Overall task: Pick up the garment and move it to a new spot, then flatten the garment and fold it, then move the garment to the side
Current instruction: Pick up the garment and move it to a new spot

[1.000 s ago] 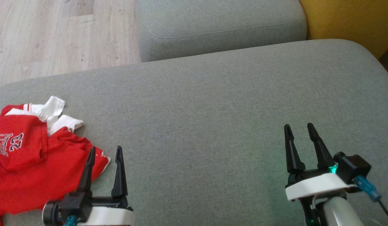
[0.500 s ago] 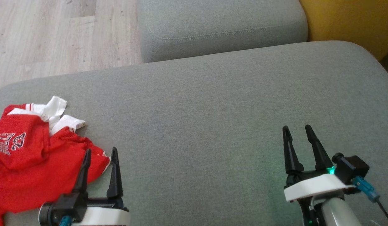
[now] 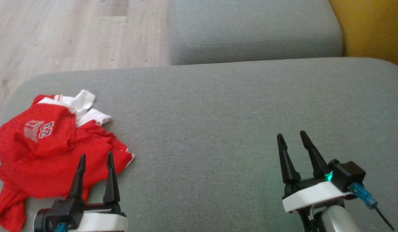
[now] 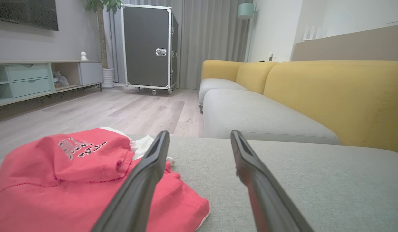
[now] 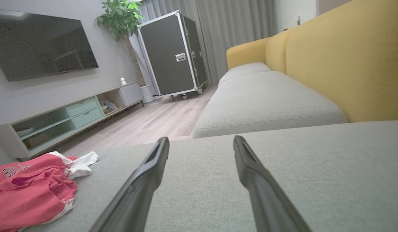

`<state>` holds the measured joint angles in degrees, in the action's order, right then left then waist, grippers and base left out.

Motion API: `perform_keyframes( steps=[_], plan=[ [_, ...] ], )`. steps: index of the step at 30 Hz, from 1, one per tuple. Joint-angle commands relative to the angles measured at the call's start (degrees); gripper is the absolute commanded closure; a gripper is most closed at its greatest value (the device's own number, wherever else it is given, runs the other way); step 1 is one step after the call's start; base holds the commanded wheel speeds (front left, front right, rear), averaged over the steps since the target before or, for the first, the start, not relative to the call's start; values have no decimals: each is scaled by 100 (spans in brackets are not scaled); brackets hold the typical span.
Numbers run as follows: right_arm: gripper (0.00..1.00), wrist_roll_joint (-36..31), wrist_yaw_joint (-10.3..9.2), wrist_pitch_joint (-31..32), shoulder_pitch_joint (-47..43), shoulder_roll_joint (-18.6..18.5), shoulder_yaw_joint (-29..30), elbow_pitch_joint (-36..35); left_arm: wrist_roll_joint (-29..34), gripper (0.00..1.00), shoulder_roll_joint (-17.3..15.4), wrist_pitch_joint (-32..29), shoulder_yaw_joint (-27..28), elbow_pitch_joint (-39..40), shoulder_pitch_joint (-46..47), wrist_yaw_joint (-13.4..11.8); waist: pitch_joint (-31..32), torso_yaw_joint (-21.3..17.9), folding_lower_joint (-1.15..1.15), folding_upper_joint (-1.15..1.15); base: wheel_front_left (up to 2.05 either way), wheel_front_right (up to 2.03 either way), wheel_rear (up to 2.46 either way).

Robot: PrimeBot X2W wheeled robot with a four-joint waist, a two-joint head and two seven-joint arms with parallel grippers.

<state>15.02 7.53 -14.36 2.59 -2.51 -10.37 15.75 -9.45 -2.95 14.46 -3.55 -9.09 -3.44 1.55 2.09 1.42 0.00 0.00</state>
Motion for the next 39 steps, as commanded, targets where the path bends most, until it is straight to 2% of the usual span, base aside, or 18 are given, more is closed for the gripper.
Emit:
perform_keyframes(
  steps=[1, 15, 25, 29, 33, 36, 39],
  plan=[
    [0, -59, -4, -63, 66, -37, -168, -200, 55, 0, 6, 54, 225, 156, 133, 2, 64, 196, 0, 0, 0, 0, 0],
    [0, -13, -4, -63, -130, -37, -453, -89, 83, 0, 7, 54, 453, 96, -117, 58, 298, 1003, 0, 0, 0, 0, 0],
    [0, 48, -4, -63, -157, -37, -561, -99, 70, 0, 7, 54, 591, 213, -137, 31, 255, 1136, 0, 0, 0, 0, 0],
    [0, 37, -4, -63, -103, -37, -565, -120, 192, 0, -20, 54, 640, 200, -4, 142, 102, 1079, 0, 0, 0, 0, 0],
    [0, -11, -4, -63, -19, -37, -532, -159, 293, 0, -225, 54, 641, -2, 348, 288, -119, 1002, 0, 0, 0, 0, 0],
    [0, -87, -4, -63, 84, -37, -461, -195, 390, 0, -597, 20, 540, -449, 955, 419, -370, 918, 0, 0, 0, 0, 0],
    [0, -150, -4, -63, 187, -37, -382, -220, 408, 0, -1011, -417, 363, -988, 1726, 519, -617, 820, 0, 0, 0, 0, 0]
  ],
)
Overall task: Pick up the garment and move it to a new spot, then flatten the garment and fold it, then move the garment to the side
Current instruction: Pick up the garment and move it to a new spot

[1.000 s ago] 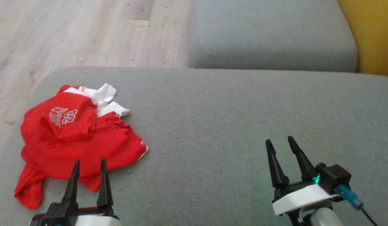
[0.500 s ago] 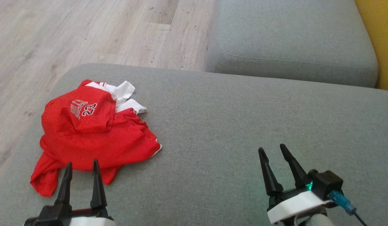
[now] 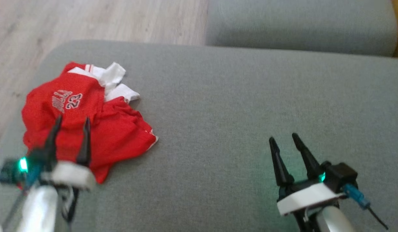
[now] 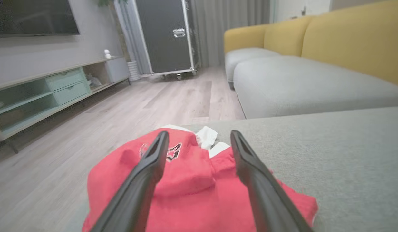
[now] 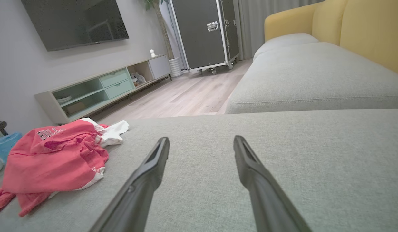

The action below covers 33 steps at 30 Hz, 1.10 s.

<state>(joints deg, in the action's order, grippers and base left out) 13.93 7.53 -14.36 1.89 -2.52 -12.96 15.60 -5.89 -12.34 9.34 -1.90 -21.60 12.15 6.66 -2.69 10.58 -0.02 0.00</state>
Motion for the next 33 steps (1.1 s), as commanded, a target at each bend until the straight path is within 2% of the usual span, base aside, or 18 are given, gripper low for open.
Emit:
perform_keyframes(
  steps=[1, 6, 12, 16, 20, 21, 22, 23, 33],
  plan=[
    [0, -59, -4, -63, 294, -35, -97, -211, 33, 0, -199, -101, 127, 89, 422, 30, -212, -129, 2, 0, 0, 0, 0],
    [0, -89, -4, -63, 483, -35, -19, -268, -196, 0, -814, -1000, -345, -718, 1489, 77, -601, -350, 2, 0, 0, 0, 0],
    [0, -63, -4, -63, 607, -35, 28, -302, -879, 0, -1380, -1707, -1163, -1453, 2111, 81, -873, -557, 2, 0, 0, 0, 0],
    [0, -53, -4, -63, 643, -35, 53, -323, -982, 0, -1659, -1784, -1226, -1976, 2318, 79, -962, -648, 2, 0, 0, 0, 0],
    [0, -53, -4, -63, 653, -35, 123, -321, -1049, 0, -1657, -1669, -1210, -2401, 2408, 76, -980, -692, 2, 0, 0, 0, 0],
    [0, -52, -4, -63, 652, -35, 134, -317, -1082, 24, -1638, -1625, -1212, -2478, 2420, 77, -971, -695, 2, 0, 0, 0, 0],
    [0, -53, -4, -63, 646, -35, 145, -310, -1113, 73, -1620, -1551, -1214, -2533, 2435, 77, -955, -693, 2, 0, 0, 0, 0],
    [0, -53, -4, -63, 637, -35, 155, -302, -1141, 100, -1602, -1455, -1211, -2577, 2448, 78, -936, -688, 2, 0, 0, 0, 0],
    [0, -43, -4, -63, 547, -35, 144, -154, -1261, 100, -1508, -80, -1109, -2279, 2548, 35, -502, -643, 2, 0, 0, 0, 0]
  ],
)
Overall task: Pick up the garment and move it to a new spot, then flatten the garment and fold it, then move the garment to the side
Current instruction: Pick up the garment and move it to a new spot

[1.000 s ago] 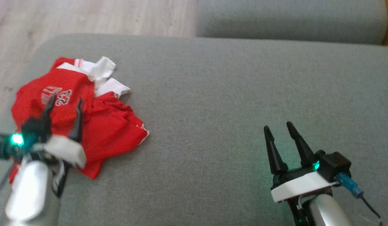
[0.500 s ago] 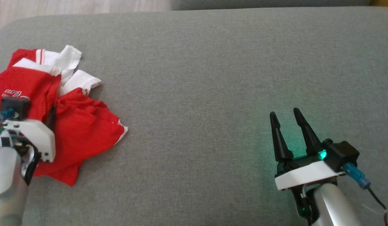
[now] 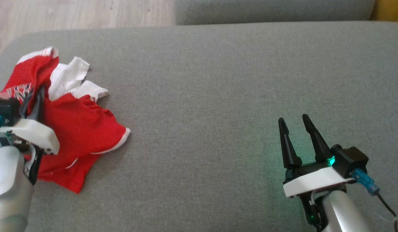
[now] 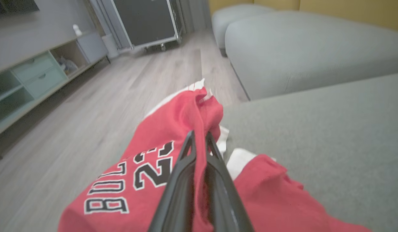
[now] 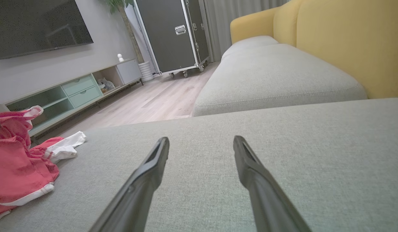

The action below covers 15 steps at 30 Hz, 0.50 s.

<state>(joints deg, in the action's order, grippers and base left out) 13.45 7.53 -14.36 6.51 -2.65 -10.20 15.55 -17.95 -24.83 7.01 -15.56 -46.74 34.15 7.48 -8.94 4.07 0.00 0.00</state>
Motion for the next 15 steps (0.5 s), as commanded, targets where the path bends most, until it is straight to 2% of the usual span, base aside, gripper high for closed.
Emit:
perform_keyframes(
  steps=[1, 8, 15],
  plan=[
    [0, 15, -4, -63, 68, -22, -141, -137, -53, 100, -266, 266, 262, 337, 341, -48, 184, 7, 0, 0, 0, 0, 0],
    [0, 116, -4, -63, -60, -22, -183, -76, -81, 100, -305, 616, 338, 1316, 140, -123, 549, -21, 0, 0, 0, 0, 0],
    [0, 237, -4, -63, -201, -22, -231, -38, -106, 100, -351, 521, 348, 2782, -255, -301, 892, -96, 0, 0, 0, 0, 0]
  ],
)
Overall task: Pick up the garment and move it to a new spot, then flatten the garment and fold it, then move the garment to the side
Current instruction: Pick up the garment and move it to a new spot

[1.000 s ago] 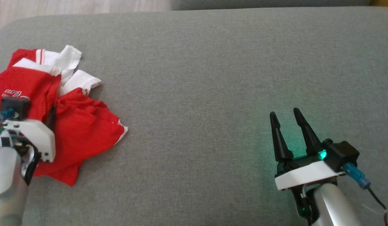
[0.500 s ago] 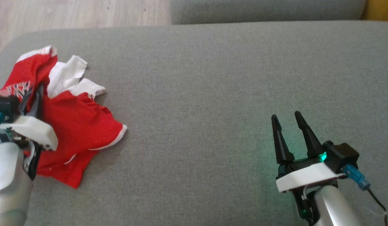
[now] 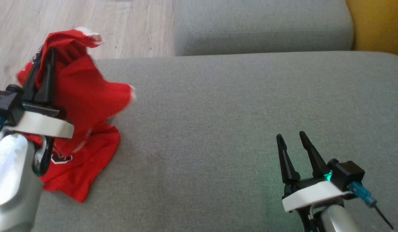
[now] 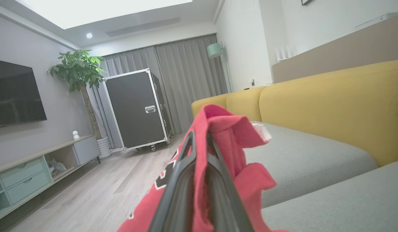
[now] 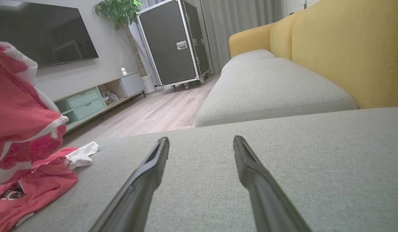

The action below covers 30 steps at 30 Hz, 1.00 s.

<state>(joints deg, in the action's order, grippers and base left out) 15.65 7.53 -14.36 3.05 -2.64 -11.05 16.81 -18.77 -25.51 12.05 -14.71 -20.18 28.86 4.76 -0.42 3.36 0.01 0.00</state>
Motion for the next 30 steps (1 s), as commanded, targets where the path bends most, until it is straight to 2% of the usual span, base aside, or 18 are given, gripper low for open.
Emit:
perform_keyframes(
  steps=[1, 8, 15, 20, 21, 24, 30],
  plan=[
    [0, 30, -4, -63, 132, -23, -157, -157, -29, 100, -284, -40, 252, 324, 215, -58, 71, -39, -1, 0, 0, 0, 0],
    [0, 75, -4, -63, 130, -23, -236, -176, -33, 100, -236, -419, 154, 1534, -123, -282, 137, -201, -1, 0, 0, 0, 0],
    [0, 103, -4, -63, 262, -23, -230, -263, -54, 100, 9, -787, -240, 2158, -185, -265, 36, -638, -1, 0, 0, 0, 0],
    [0, 133, -4, -63, 405, -23, -198, -288, 14, 100, 250, -868, -542, 2225, -136, -284, -117, -1211, -1, 0, 0, 0, 0],
    [0, 148, -4, -63, 477, -23, -167, -342, 17, 100, 339, -877, -633, 2169, -83, -275, -217, -1479, -1, 0, 0, 0, 0],
    [0, 169, -4, -63, 601, -23, -126, -467, 58, 100, 418, -872, -751, 1997, 93, -226, -441, -1887, -1, 0, 0, 0, 0],
    [0, 383, -4, -63, 829, -23, -127, -801, 379, 100, 393, -840, -979, 1275, 864, -73, -1000, -2627, -1, 0, 0, 0, 0]
  ],
)
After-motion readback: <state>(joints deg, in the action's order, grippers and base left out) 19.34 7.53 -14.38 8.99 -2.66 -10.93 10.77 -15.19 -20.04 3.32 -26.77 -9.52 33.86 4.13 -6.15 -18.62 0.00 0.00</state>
